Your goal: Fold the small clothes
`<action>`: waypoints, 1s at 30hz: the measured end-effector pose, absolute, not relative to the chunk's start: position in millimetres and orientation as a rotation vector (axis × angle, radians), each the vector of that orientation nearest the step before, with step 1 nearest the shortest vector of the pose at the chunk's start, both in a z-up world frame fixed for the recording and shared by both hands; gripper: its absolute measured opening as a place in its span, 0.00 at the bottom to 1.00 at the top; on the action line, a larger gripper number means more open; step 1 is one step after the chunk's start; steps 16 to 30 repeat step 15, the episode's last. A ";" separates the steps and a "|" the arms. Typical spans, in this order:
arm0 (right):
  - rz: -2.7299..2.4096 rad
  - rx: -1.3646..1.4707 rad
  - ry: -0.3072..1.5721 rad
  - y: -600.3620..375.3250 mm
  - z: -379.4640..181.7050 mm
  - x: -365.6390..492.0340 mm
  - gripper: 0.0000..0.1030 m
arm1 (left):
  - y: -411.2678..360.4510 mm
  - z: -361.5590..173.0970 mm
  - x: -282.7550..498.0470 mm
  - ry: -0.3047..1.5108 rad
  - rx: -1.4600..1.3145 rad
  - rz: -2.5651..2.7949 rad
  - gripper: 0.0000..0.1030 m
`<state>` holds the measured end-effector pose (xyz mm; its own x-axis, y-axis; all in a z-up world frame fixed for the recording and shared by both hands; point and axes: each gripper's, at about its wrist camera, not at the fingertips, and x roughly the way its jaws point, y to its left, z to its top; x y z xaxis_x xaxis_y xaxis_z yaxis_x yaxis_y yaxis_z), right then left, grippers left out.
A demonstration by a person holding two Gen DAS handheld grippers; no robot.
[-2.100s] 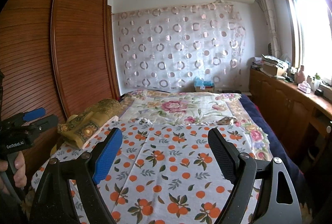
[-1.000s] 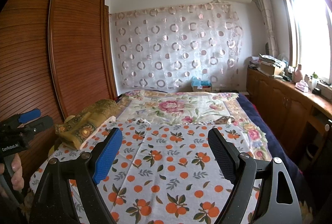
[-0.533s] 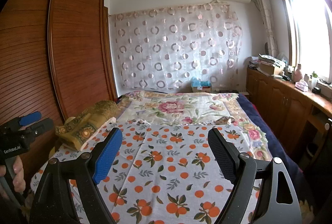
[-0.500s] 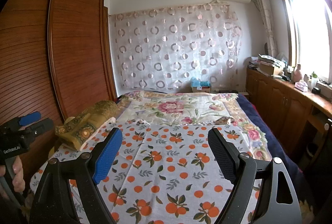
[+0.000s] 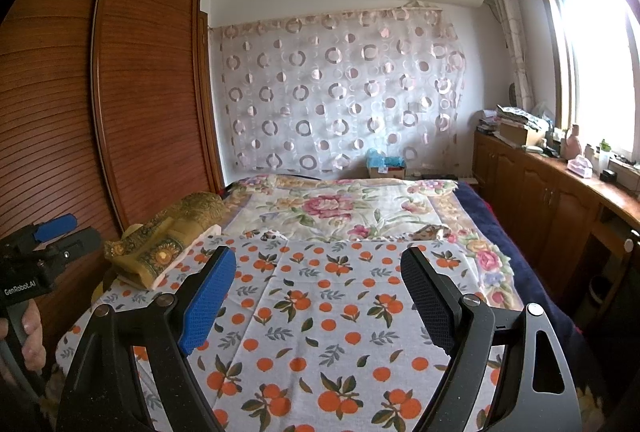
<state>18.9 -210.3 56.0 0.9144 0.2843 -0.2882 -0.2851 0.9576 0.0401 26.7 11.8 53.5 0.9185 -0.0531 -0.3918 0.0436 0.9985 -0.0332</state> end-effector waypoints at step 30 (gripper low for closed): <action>0.293 -0.003 0.297 -212.4 57.3 17.9 0.83 | 11.6 53.3 26.5 0.403 -0.024 -0.050 0.84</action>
